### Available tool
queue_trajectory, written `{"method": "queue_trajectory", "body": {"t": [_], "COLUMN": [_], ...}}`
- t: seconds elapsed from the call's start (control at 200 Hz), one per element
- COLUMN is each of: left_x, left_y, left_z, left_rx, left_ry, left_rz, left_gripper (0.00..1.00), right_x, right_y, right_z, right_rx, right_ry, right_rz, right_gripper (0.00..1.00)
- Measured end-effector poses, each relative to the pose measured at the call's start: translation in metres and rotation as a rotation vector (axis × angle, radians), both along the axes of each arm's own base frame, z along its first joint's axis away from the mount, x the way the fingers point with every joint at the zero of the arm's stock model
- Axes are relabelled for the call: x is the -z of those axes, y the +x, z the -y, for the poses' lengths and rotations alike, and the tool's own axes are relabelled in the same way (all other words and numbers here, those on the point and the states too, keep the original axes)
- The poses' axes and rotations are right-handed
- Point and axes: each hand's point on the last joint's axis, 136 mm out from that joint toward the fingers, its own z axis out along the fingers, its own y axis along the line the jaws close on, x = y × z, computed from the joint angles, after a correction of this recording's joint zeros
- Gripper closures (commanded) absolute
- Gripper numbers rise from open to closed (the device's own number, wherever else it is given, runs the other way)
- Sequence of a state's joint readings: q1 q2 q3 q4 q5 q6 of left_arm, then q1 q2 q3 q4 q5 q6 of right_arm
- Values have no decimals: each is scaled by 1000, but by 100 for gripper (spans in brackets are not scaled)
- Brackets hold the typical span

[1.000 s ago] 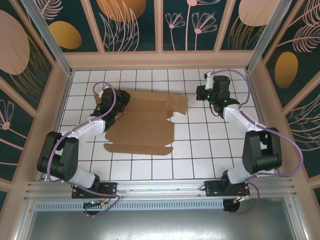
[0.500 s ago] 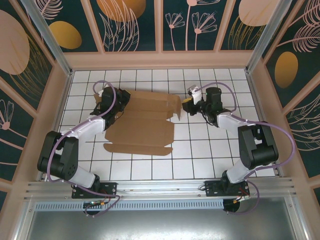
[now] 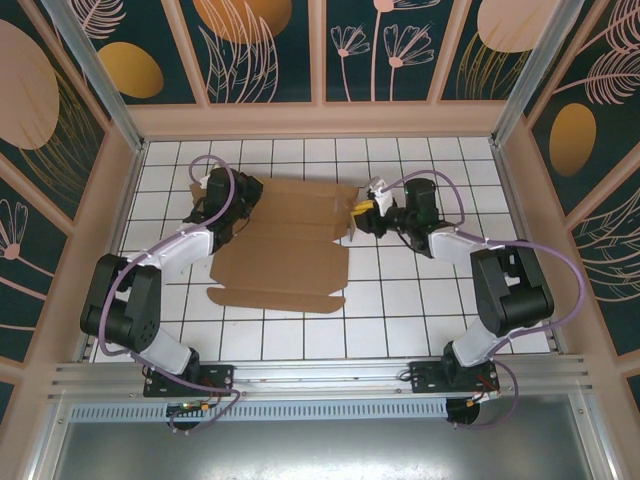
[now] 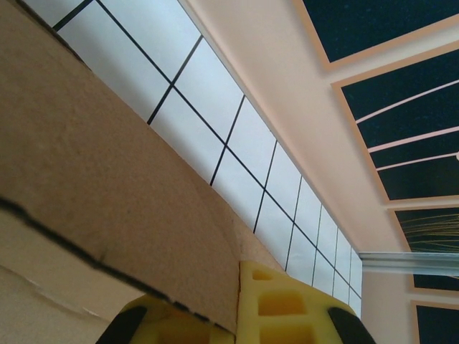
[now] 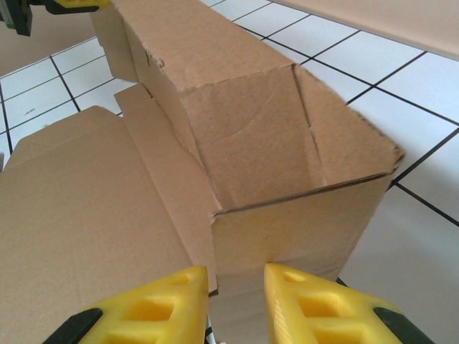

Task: Fold the paper box

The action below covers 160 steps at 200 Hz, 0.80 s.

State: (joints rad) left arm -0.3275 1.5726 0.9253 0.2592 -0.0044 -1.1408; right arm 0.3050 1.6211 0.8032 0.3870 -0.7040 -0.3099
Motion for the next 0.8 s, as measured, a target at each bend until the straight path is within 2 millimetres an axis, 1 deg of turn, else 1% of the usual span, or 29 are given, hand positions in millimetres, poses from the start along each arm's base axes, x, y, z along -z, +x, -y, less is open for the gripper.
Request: {"method": "queue_trajectory", "body": {"t": [0.115, 0.22, 0.28, 0.37, 0.45, 0.52, 0.581, 0.646, 0.731, 0.801], "left_x": [0, 1, 1, 0, 0, 0, 0, 0, -1, -1], "left_y": [1, 1, 1, 1, 0, -1, -1, -2, -3, -4], "left_z": [0, 0, 0, 0, 0, 0, 0, 0, 0, 0], "left_rx": [0, 0, 1, 2, 3, 7, 9, 10, 12, 14], "left_ry": [2, 3, 4, 6, 6, 8, 11, 11, 10, 12], "left_rz": [-5, -7, -7, -6, -6, -6, -6, -5, -5, -5], "left_gripper": [100, 100, 100, 100, 100, 100, 100, 100, 100, 100], "right_x": [4, 2, -2, -19, -42, -61, -73, -80, -77, -67], "right_y": [2, 1, -1, -7, -10, -8, -3, 5, 21, 41], "right_z": [-1, 0, 4, 17, 30, 43, 54, 68, 82, 87], "right_rx": [-9, -21, -25, -10, 7, 32, 62, 105, 176, 220], "right_ry": [-7, -3, 12, 50, 92, 132, 177, 213, 208, 163], "right_rz": [1, 9, 11, 47, 107, 157, 178, 177, 168, 138], "right_gripper": [75, 76, 75, 75, 77, 80, 82, 88, 91, 87]}}
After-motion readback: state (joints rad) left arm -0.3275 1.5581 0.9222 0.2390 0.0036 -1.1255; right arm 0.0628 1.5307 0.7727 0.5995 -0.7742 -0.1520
